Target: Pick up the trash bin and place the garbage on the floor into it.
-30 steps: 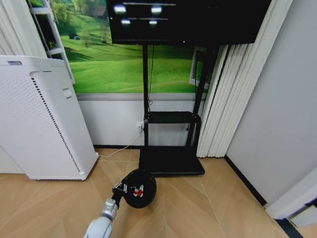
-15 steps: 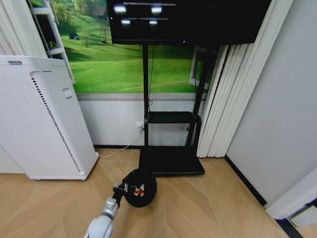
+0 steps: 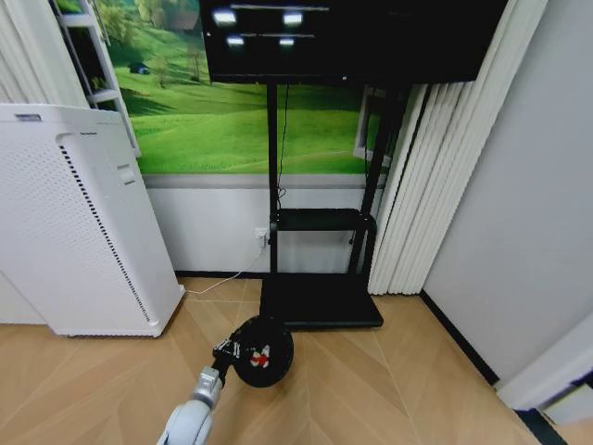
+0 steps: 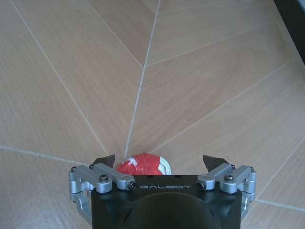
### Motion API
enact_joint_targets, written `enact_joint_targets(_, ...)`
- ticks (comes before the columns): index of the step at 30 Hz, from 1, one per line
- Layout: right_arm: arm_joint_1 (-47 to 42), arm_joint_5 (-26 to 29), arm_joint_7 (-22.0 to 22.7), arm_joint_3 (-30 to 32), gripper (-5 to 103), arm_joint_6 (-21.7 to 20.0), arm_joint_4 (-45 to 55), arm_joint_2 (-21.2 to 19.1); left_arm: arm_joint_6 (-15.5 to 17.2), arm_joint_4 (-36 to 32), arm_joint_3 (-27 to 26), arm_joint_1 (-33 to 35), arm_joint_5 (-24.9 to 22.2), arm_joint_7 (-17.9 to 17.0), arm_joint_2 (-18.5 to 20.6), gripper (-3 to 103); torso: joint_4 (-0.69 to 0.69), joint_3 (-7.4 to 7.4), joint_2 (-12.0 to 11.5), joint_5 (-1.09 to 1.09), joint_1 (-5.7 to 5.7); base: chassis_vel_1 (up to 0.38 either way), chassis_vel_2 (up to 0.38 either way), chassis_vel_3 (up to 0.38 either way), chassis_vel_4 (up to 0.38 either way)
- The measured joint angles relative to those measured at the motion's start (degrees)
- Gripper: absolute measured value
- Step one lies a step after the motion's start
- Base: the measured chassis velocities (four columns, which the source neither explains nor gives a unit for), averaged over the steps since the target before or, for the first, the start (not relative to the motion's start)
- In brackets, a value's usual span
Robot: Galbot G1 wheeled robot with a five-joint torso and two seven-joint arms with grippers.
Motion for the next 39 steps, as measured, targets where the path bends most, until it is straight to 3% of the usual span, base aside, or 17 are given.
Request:
enact_joint_targets(29,4.0,0.9,-0.3,-3.4,103,-0.9,-6.4,1.0,0.1,1.2,0.4,-0.5,0.0,-0.1,-0.2,7,0.00,0.00,0.0,-0.05,0.00,0.000,0.000,0.000,0.000)
enact_joint_targets(33,4.7,1.0,-0.5,-4.3,91,-0.8,-6.3,1.1,0.0,1.3,0.5,-0.6,0.0,-0.1,-0.3,7,-0.02,0.00,0.0,-0.11,0.00,0.000,0.000,0.000,0.000)
enact_joint_targets(36,4.8,1.0,-0.6,-4.4,91,-0.8,-6.4,1.2,0.0,1.3,0.5,-0.6,0.0,-0.1,-0.3,7,-0.02,0.00,0.0,-0.12,0.00,0.000,0.000,0.000,0.000)
enact_joint_targets(37,5.0,1.0,-0.7,-4.6,81,-0.8,-6.4,1.2,0.0,1.3,0.5,-0.5,0.0,-0.1,-0.3,7,-0.02,0.00,0.0,-0.12,0.00,0.000,0.000,0.000,0.000)
enact_joint_targets(39,5.0,1.0,-0.8,-4.6,81,-0.8,-6.5,1.2,0.0,1.3,0.5,-0.5,0.0,-0.1,-0.3,7,-0.03,0.00,0.0,-0.12,0.00,0.000,0.000,0.000,0.000)
